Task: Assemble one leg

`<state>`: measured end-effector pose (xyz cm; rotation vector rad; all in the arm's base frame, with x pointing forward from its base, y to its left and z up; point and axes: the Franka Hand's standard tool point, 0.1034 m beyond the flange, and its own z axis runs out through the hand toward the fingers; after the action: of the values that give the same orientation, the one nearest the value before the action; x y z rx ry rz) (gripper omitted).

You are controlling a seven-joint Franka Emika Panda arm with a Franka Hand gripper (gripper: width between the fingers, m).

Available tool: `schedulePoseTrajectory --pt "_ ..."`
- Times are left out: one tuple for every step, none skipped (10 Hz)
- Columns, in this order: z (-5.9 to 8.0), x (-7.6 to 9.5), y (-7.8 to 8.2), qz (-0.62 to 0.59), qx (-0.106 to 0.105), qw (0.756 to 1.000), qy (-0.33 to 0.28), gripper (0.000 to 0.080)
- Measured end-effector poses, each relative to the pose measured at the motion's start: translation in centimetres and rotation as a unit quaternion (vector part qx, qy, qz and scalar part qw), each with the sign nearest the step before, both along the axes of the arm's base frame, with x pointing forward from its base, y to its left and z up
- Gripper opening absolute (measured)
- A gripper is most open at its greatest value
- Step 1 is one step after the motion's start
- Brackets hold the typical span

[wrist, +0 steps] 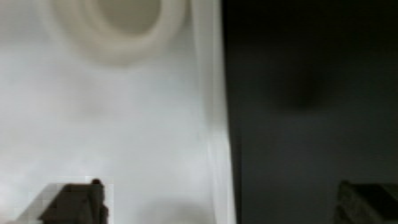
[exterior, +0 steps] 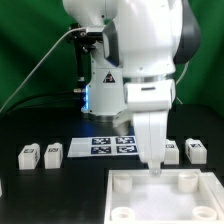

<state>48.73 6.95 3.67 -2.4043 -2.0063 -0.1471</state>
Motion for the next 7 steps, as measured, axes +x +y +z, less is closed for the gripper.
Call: schedulePoseTrajectory --pt "1.1 -0.7 1.1 -0.057 0.000 0.998 0.007 0.0649" --pt "1.5 -1.2 2.3 -0.156 0.007 0.988 0.017 0.0649" --pt "1.5 -2.1 4.2 -0.225 0.012 0.974 0.025 0.0649" --pt "1.6 -3.0 6.0 -0.266 0.014 0.963 0.030 0.0649" --pt "1.7 -3.6 7.5 -0.351 0.021 0.935 0.038 0.0649" --pt "1.9 -4.0 9.0 -0.408 0.026 0.912 0.042 0.0649" --pt "1.9 -4.1 9.4 -0.439 0.029 0.897 0.042 0.0649"
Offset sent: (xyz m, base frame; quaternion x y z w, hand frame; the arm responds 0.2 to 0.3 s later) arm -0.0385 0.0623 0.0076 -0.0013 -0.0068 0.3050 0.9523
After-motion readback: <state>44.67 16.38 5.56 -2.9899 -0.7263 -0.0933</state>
